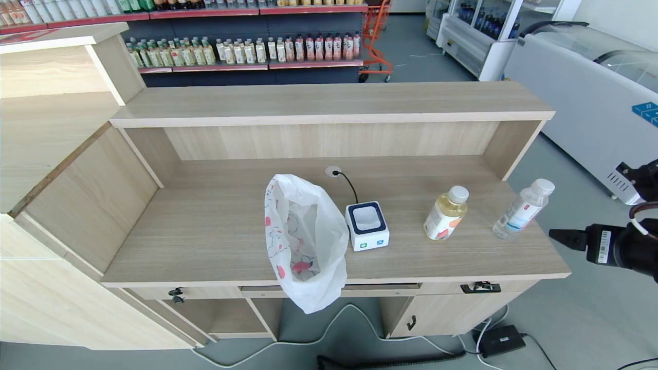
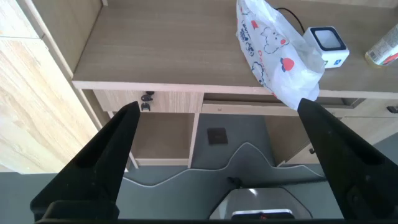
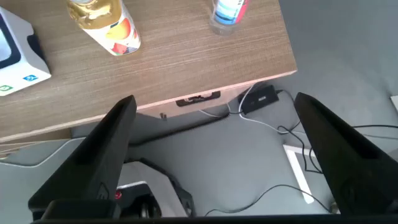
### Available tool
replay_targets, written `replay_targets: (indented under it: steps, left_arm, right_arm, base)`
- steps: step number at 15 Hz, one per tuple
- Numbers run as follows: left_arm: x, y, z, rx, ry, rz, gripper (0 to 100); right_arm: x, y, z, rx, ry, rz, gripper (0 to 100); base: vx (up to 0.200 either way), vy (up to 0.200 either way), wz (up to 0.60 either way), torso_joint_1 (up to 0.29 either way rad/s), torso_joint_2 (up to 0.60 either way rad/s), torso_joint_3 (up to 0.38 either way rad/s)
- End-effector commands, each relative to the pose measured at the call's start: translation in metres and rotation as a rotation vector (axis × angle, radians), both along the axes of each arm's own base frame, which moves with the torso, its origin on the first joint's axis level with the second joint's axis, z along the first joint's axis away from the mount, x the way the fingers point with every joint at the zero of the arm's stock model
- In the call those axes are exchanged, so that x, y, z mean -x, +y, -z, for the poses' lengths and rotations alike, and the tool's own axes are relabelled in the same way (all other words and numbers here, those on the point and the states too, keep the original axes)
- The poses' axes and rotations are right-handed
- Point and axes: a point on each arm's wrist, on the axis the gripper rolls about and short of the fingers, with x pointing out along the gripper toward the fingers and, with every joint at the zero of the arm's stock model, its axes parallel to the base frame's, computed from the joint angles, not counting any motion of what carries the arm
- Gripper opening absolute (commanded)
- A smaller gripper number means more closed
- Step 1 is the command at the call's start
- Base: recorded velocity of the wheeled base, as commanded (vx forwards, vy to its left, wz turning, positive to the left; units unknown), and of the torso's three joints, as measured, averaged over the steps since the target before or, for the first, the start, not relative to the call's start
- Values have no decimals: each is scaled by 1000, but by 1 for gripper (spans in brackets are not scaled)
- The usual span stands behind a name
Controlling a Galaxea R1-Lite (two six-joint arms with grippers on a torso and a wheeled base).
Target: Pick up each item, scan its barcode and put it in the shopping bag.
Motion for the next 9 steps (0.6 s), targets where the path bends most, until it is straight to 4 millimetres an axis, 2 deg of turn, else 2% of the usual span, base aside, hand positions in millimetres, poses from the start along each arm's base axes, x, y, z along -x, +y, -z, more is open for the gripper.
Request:
replay_targets:
  steps: [1,4,6,9]
  left_arm:
    - [0,0,0,0,0,0,100]
    - [0,0,0,0,0,0,100]
    - [0,0,0,0,0,-1,100]
    - [0,0,0,0,0,0,100]
  right_arm:
    - [-38,-13,36,59,78,12,100]
    - [-57,-19,58,81,73,19,100]
    - [-66,-19,66,83,42,19,100]
    - [-89,-15,81,65,-25,-44,100]
  base:
    - [0,0,0,0,0,0]
    - [0,0,0,0,0,0]
    - [0,0,0,0,0,0]
    - [0,0,0,0,0,0]
